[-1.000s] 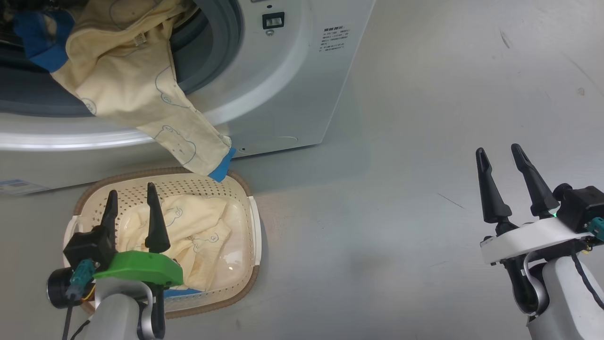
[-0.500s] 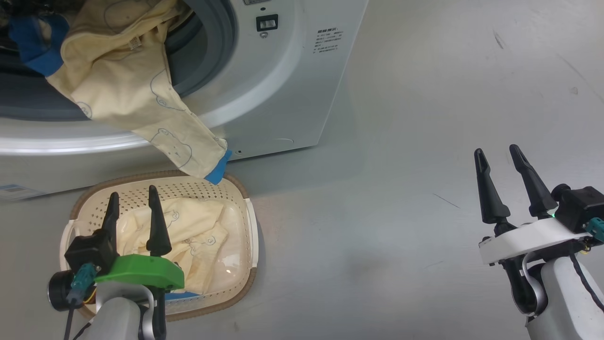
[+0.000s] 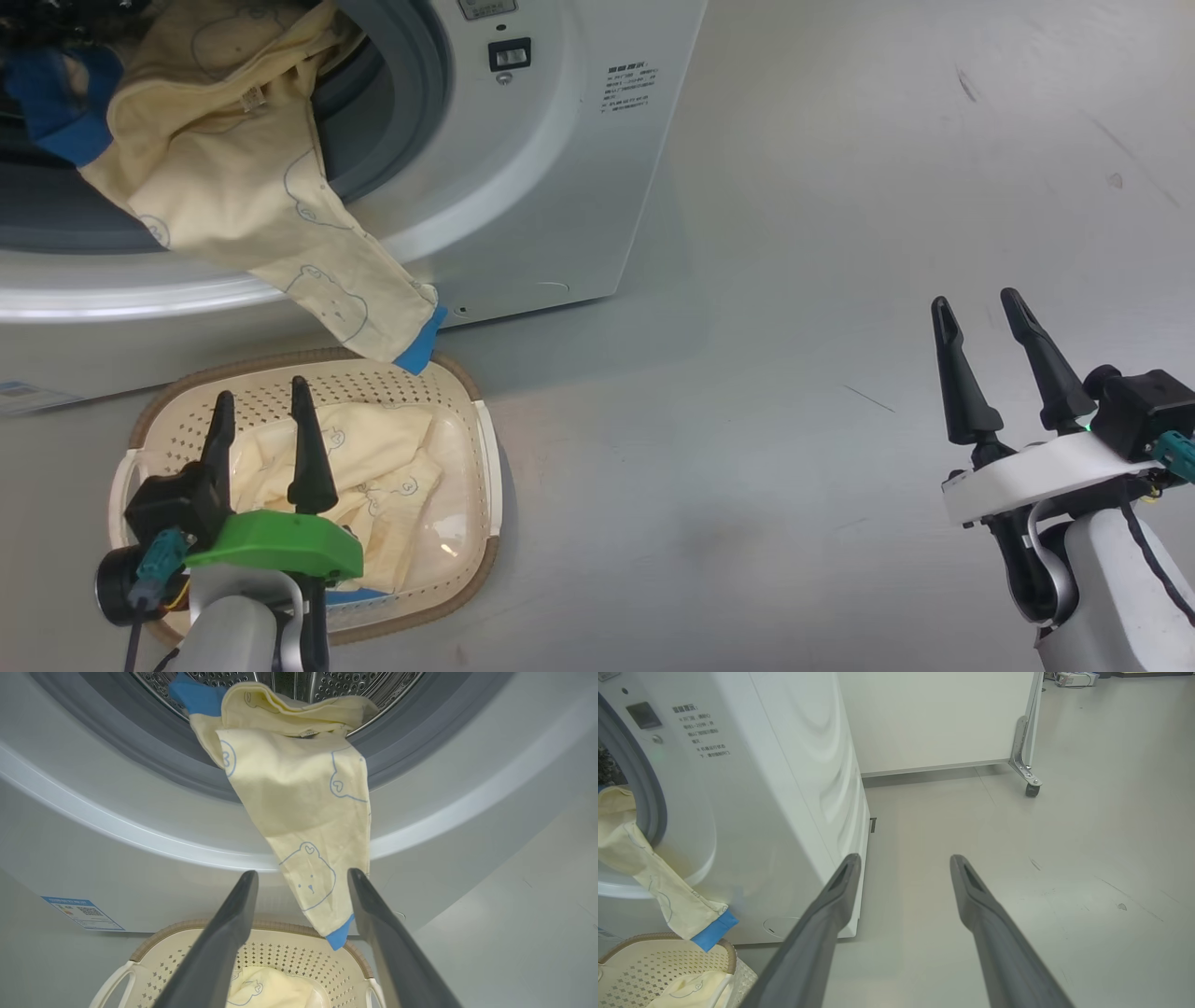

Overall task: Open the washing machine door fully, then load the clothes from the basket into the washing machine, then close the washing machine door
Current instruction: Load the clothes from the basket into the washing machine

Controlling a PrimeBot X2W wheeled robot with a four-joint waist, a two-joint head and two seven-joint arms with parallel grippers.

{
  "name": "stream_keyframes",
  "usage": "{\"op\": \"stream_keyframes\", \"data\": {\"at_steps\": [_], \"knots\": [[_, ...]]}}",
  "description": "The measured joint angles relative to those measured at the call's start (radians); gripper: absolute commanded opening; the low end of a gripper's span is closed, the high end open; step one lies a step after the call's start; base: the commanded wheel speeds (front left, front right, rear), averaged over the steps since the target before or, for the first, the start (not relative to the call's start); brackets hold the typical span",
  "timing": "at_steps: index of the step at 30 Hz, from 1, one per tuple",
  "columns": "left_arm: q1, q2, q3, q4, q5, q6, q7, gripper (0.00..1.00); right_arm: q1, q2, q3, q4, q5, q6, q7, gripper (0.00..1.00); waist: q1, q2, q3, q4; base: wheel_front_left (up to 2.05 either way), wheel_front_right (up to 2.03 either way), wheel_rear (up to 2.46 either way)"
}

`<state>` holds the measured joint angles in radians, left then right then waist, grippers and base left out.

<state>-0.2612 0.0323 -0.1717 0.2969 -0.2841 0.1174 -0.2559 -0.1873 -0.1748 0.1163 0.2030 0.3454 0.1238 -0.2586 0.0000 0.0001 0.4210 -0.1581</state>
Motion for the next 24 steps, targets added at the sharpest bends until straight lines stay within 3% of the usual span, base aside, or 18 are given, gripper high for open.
{"op": "stream_keyframes", "data": {"at_steps": [24], "knots": [[-0.074, 0.001, 0.058, 0.078, -0.043, 0.000, 0.000, 1.00, -0.001, 0.017, 0.021, 0.003, 0.000, 0.000, 0.000, 1.00, 0.0000, 0.0000, 0.021, -0.085, 0.00, 0.00, 0.00]]}}
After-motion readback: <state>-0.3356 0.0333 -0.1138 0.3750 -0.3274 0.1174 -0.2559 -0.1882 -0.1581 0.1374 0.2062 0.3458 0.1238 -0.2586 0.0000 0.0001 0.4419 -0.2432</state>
